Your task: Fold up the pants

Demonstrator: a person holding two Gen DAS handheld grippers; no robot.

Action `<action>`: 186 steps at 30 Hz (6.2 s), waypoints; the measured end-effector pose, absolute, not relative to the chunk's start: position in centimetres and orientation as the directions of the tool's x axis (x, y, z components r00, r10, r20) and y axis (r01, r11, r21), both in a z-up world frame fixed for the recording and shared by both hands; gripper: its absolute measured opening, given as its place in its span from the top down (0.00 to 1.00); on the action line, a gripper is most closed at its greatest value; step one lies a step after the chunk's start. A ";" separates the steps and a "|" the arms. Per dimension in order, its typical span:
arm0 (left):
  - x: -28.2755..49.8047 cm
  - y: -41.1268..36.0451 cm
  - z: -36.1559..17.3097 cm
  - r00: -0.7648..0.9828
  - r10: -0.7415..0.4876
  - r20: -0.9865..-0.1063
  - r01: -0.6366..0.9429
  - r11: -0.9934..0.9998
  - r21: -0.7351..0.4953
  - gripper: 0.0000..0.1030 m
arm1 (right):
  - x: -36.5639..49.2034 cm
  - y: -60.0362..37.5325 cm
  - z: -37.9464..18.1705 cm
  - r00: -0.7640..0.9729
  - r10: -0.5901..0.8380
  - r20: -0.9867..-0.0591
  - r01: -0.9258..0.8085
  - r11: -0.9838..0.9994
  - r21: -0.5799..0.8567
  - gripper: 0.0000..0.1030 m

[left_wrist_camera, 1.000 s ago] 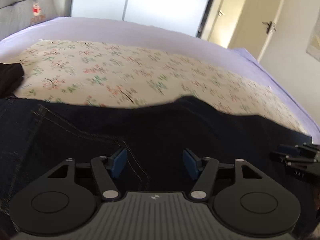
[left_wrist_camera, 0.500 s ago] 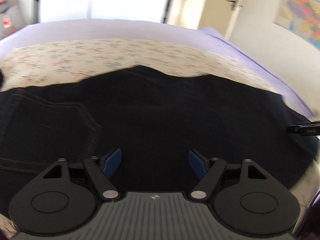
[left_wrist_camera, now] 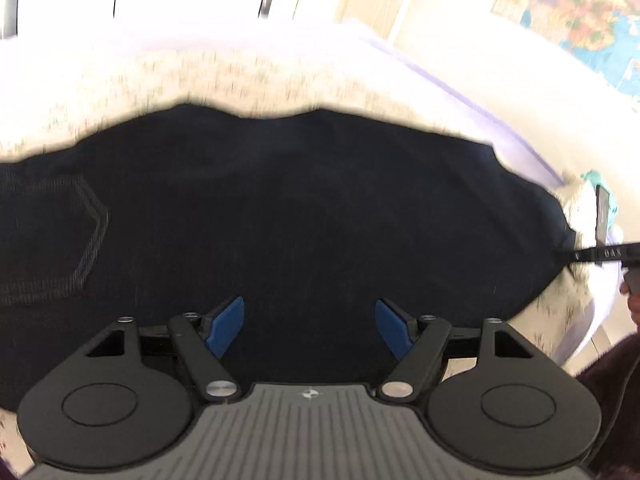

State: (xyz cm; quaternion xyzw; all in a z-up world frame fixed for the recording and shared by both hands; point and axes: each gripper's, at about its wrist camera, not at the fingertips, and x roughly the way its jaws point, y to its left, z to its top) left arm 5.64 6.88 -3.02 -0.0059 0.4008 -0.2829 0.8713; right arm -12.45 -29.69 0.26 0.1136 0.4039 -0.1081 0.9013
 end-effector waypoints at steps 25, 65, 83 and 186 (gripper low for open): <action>3.8 2.6 -4.0 0.548 -0.478 -0.686 0.547 0.826 -0.139 0.00 | -11.7 -29.9 -1.5 0.699 -0.288 -0.655 0.466 0.878 0.111 0.85; 9.5 1.8 -6.0 0.357 -0.765 -0.536 0.283 0.636 -0.718 0.12 | -6.8 -15.5 0.4 0.826 0.244 -0.509 -0.247 0.967 0.063 0.53; 10.1 3.6 -7.1 0.329 -0.796 -0.508 0.195 0.584 -0.788 0.16 | -9.3 -13.5 0.6 0.841 0.324 -0.433 -0.365 0.931 -0.010 0.94; 10.6 35.5 3.3 0.794 -0.347 -0.499 -0.015 0.811 -0.586 0.40 | -3.5 14.1 0.6 0.485 0.830 -0.275 -0.755 0.556 0.348 0.85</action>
